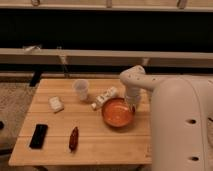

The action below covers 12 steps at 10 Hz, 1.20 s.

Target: Drag the ceramic bowl in a circle

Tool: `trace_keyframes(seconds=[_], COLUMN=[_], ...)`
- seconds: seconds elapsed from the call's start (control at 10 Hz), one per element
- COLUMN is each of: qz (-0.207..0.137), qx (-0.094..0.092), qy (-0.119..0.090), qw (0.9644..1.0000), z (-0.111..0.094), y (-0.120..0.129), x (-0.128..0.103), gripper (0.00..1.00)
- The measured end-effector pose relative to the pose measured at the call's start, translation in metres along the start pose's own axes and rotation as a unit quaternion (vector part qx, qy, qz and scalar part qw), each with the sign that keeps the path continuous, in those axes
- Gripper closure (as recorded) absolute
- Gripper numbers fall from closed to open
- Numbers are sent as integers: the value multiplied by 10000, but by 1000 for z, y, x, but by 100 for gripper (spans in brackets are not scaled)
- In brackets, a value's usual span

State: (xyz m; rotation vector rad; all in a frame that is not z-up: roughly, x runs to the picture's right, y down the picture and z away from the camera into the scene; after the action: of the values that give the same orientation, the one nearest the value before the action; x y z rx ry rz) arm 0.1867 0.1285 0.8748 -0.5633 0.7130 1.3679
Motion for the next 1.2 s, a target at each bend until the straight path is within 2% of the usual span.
trace_keyframes(seconds=[0.2, 0.5, 0.9, 1.0, 1.2], qz=[271, 482, 578, 578, 516], qx=[167, 315, 400, 414, 418], qy=[50, 157, 310, 357, 520], qw=[9995, 9982, 9970, 9968, 9964], z=[2, 0, -6, -7, -5], y=[-30, -53, -57, -57, -50], x=[10, 38, 91, 99, 121], gripper=[100, 100, 100, 100, 100])
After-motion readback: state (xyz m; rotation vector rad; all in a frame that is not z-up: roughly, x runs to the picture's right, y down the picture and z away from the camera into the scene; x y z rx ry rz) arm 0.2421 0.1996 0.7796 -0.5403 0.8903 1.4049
